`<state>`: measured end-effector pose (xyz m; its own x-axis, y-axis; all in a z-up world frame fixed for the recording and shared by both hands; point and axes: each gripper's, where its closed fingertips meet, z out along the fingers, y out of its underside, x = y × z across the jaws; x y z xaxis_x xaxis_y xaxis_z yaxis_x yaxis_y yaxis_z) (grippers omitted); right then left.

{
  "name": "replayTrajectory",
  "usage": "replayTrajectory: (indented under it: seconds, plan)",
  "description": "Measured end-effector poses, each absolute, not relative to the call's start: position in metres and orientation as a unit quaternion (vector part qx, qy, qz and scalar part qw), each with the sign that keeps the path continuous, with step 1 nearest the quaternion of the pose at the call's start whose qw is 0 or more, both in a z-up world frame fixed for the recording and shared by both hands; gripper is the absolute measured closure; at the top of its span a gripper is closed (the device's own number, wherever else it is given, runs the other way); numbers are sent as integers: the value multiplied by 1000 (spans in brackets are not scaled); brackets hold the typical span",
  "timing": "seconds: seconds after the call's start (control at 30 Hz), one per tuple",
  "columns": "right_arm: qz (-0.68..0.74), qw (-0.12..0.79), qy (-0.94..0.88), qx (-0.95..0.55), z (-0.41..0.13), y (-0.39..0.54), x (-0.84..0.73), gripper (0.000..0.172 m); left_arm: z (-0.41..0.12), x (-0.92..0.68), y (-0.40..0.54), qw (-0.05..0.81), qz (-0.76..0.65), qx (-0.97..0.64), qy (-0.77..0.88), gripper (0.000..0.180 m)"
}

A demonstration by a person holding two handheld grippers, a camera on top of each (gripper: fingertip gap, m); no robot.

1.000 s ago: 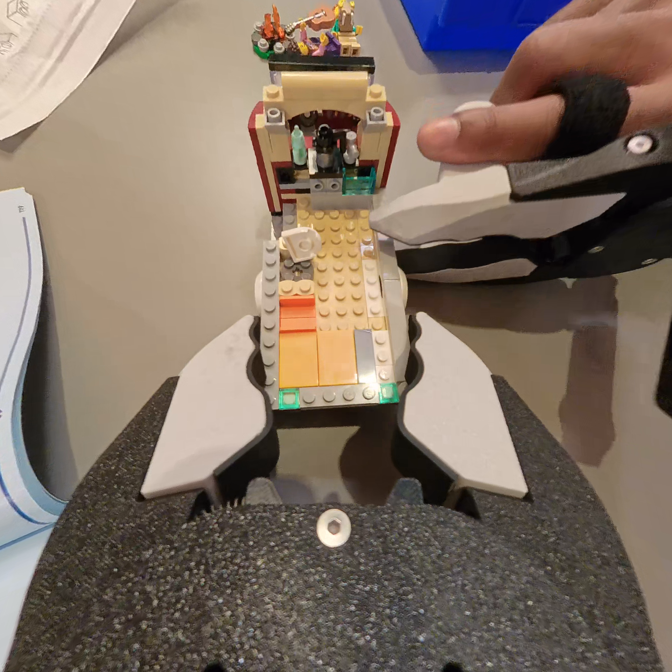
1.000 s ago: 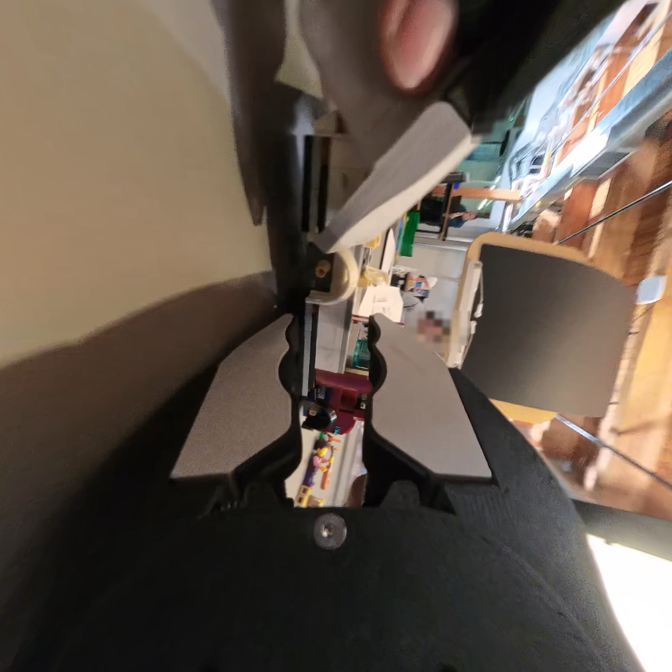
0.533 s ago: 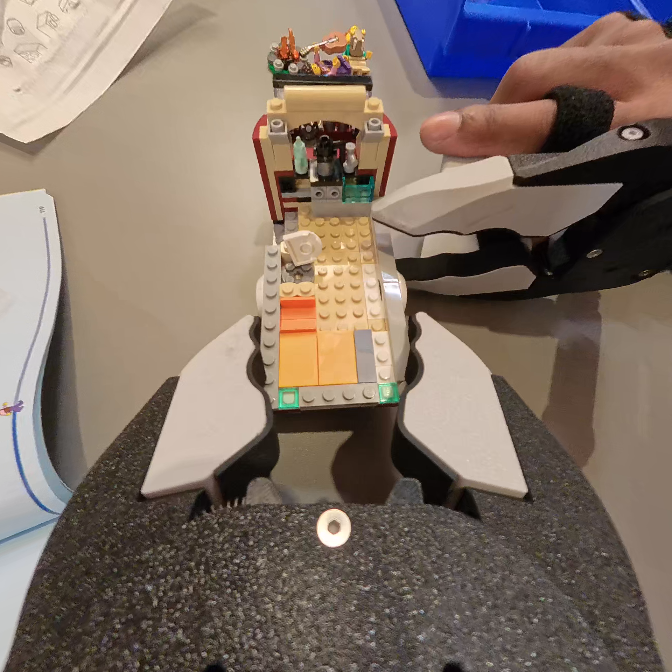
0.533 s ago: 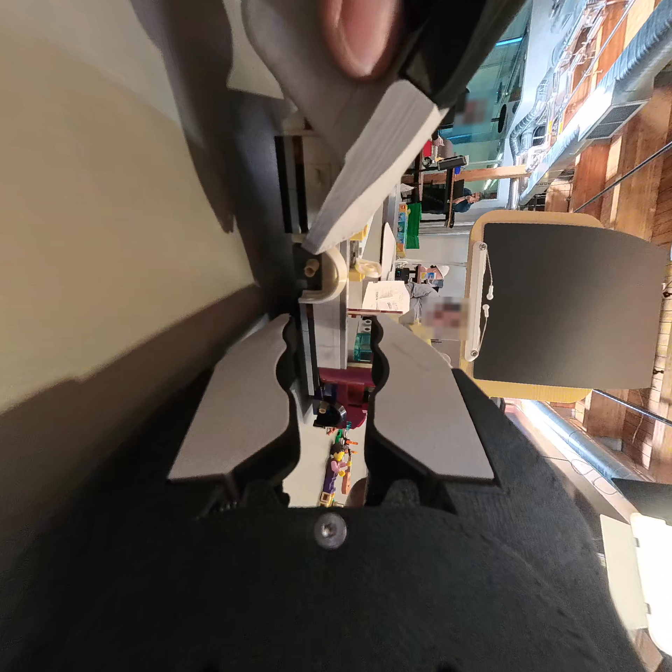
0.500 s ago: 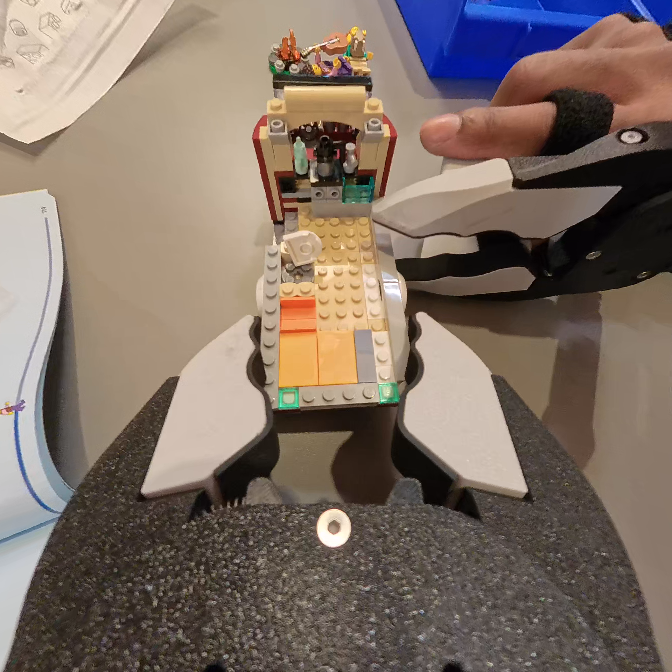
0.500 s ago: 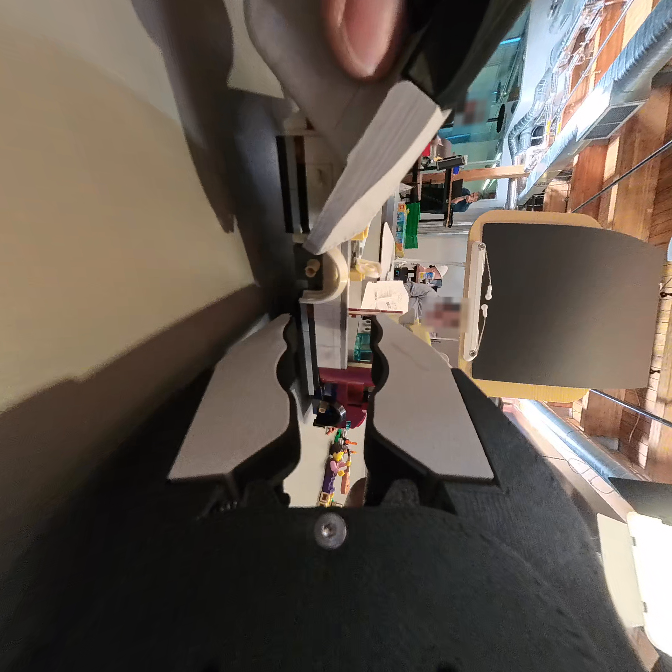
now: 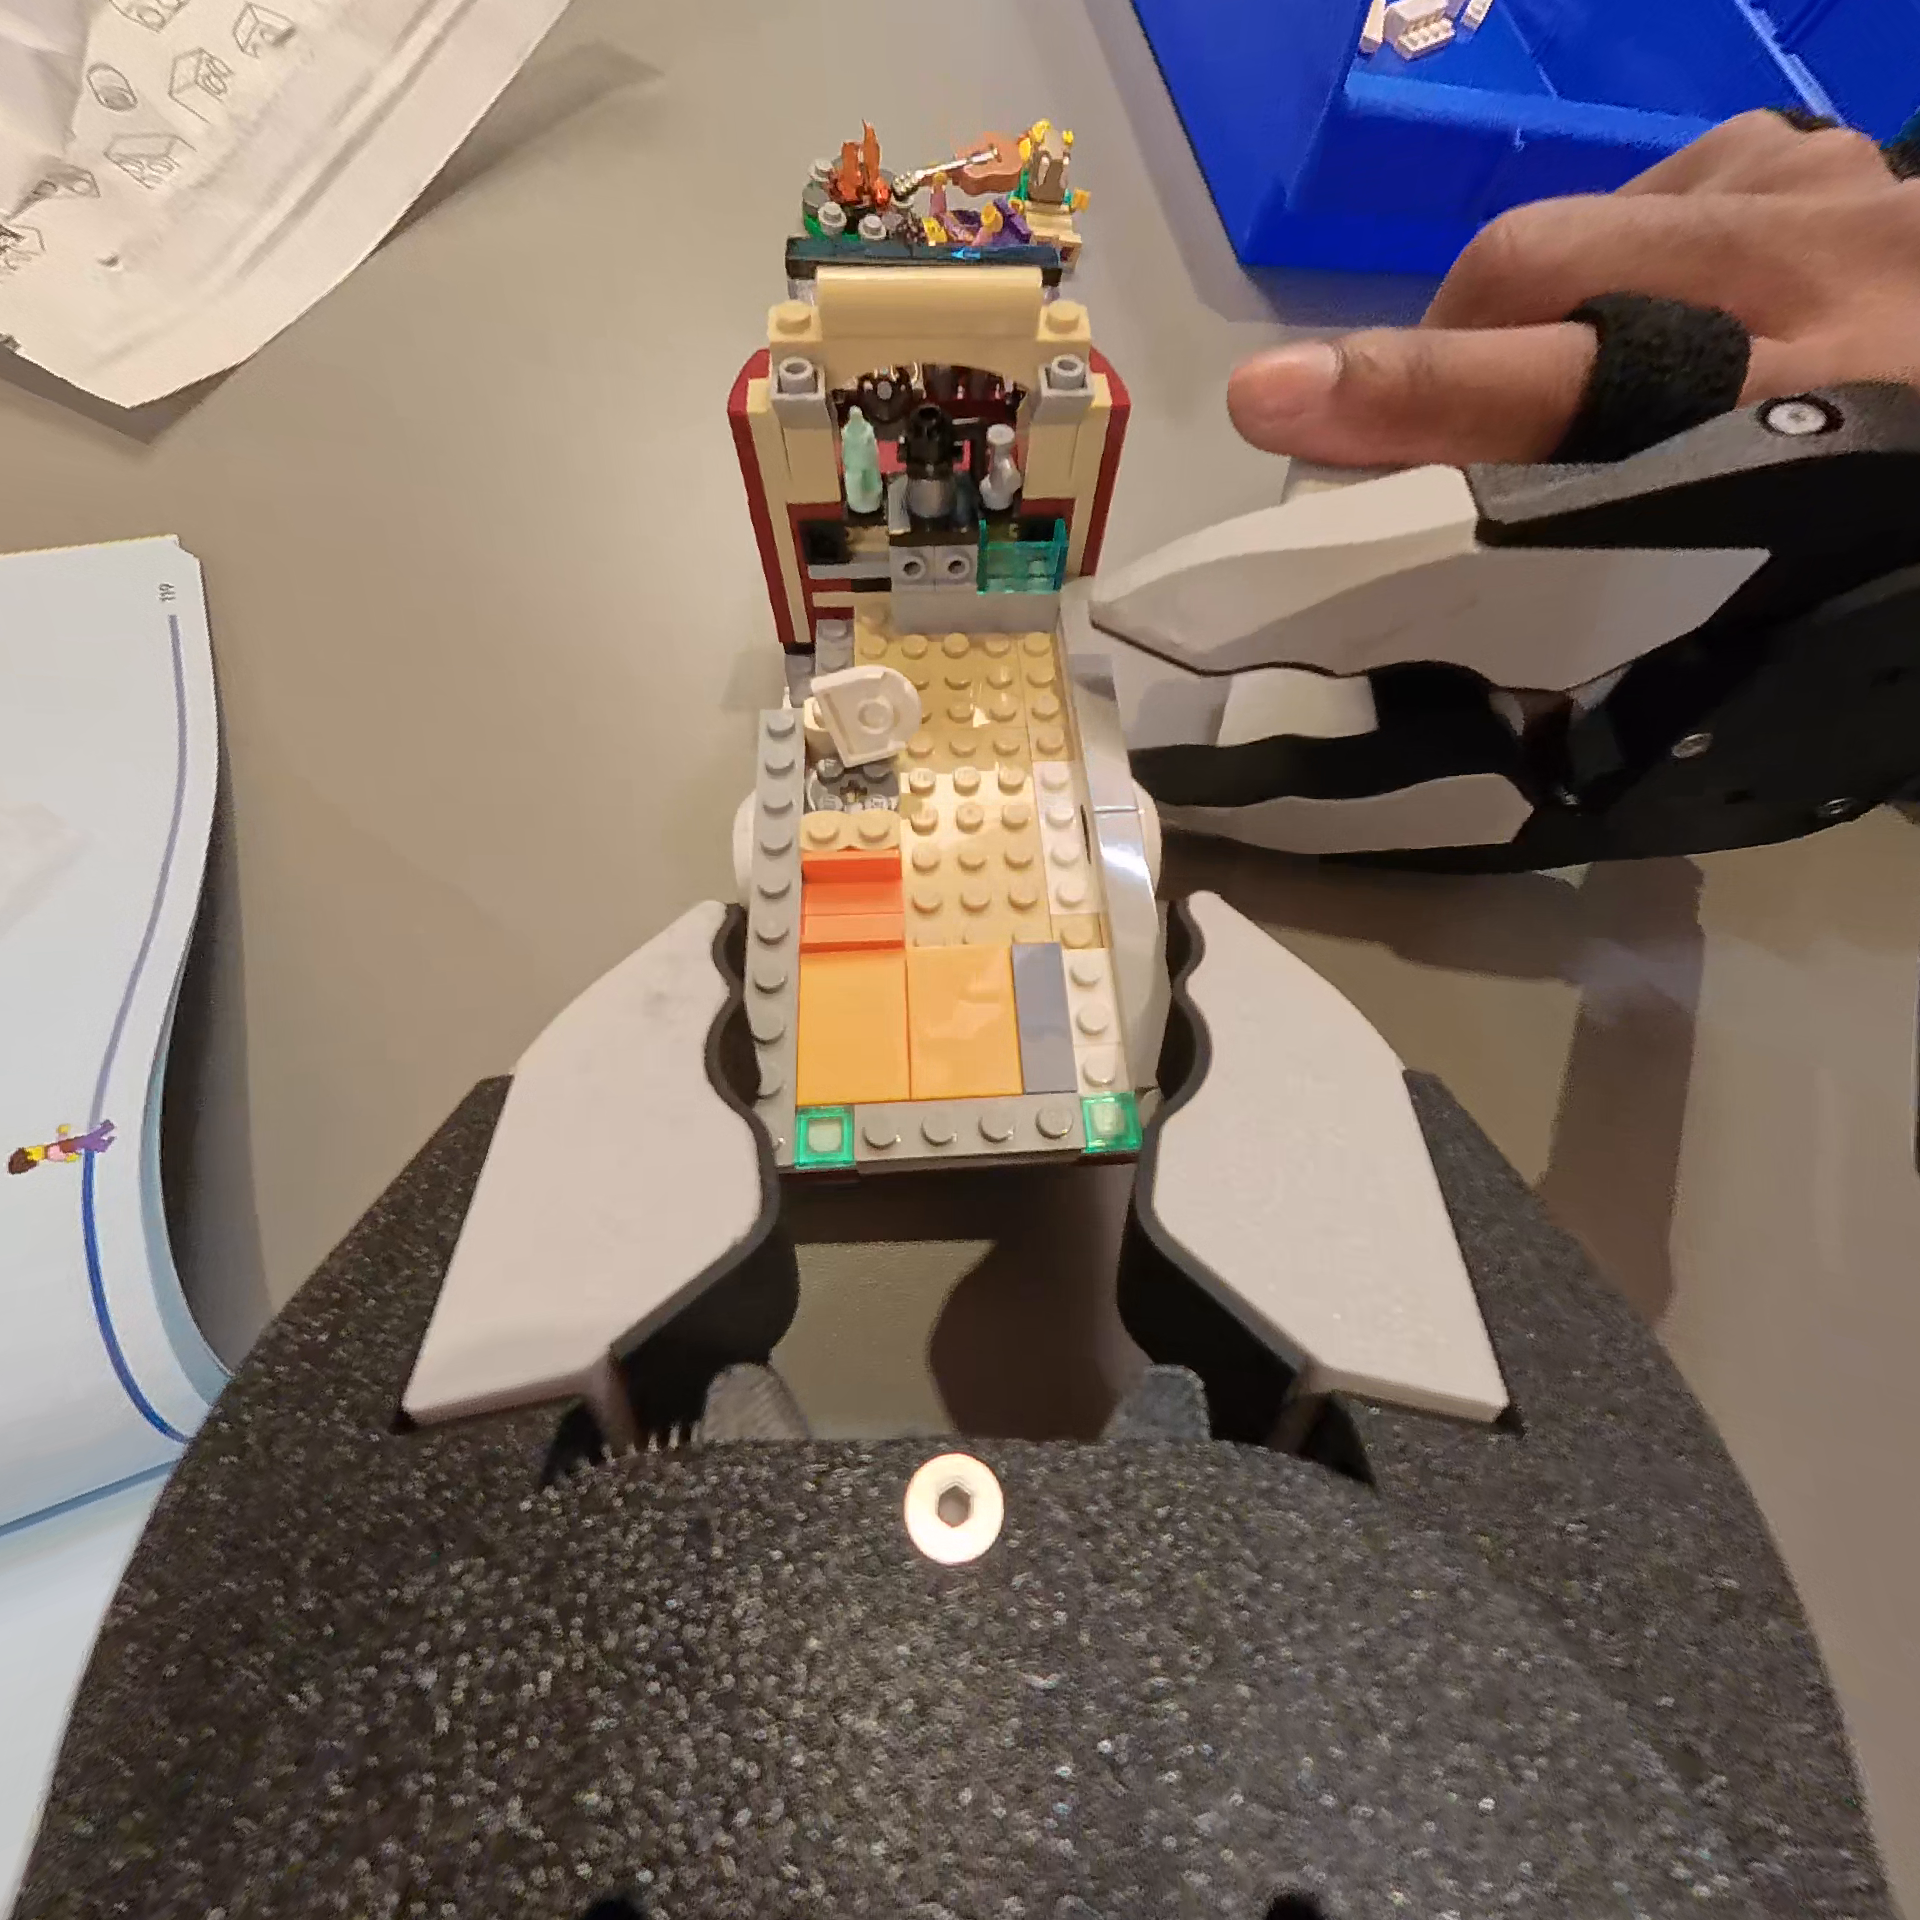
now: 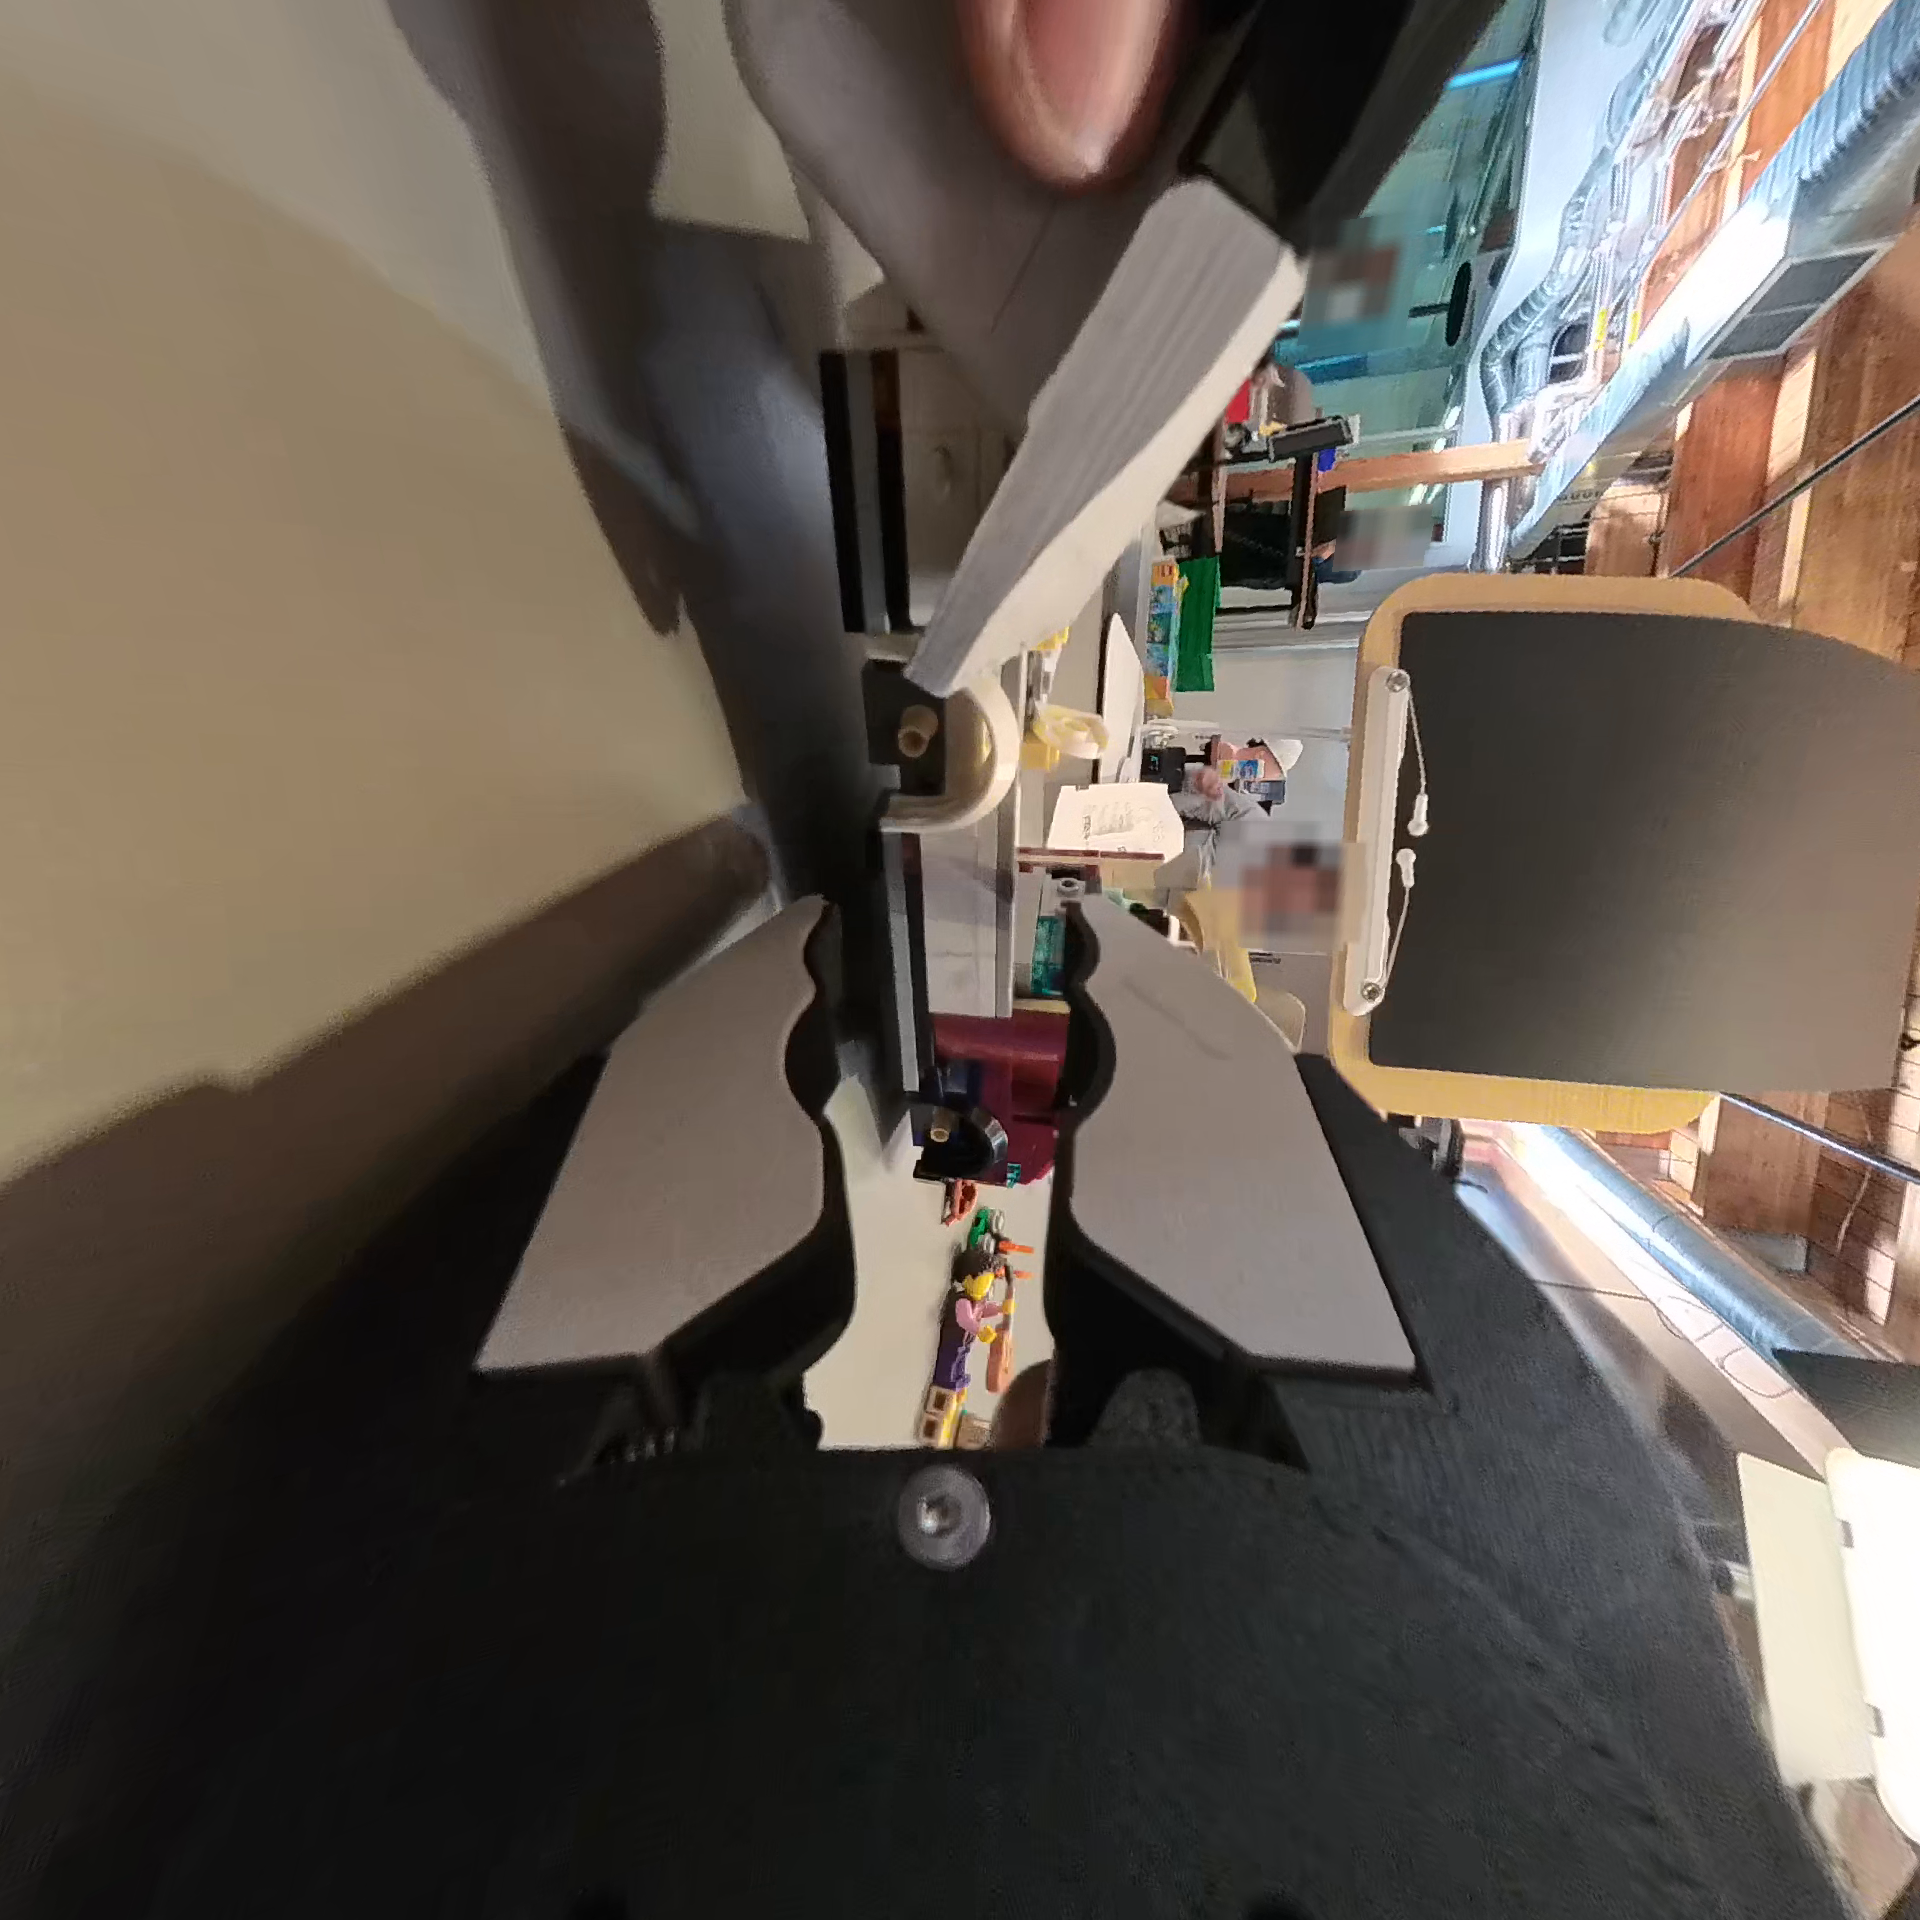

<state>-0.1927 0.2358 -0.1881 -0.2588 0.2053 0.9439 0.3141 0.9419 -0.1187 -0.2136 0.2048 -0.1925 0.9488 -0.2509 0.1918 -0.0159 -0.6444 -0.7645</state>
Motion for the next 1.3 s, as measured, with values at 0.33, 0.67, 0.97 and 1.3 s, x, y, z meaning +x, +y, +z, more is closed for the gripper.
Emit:
replayTrajectory:
  seconds: [0.33, 0.67, 0.97, 1.3]
  plan:
    - [-62, 611, -775, -149, -183, 241, -204, 130, -187, -216, 204, 423, -147, -892, 67, 104]
    - [-49, 620, -774, -116, -181, 228, -210, 131, -185, -216, 204, 427, -158, -888, 57, 104]
    - [-47, 621, -775, -112, -181, 232, -220, 133, -181, -217, 205, 436, -163, -884, 54, 104]
    - [-87, 633, -766, -68, -186, 234, -228, 139, -183, -223, 207, 442, -127, -886, 60, 103]
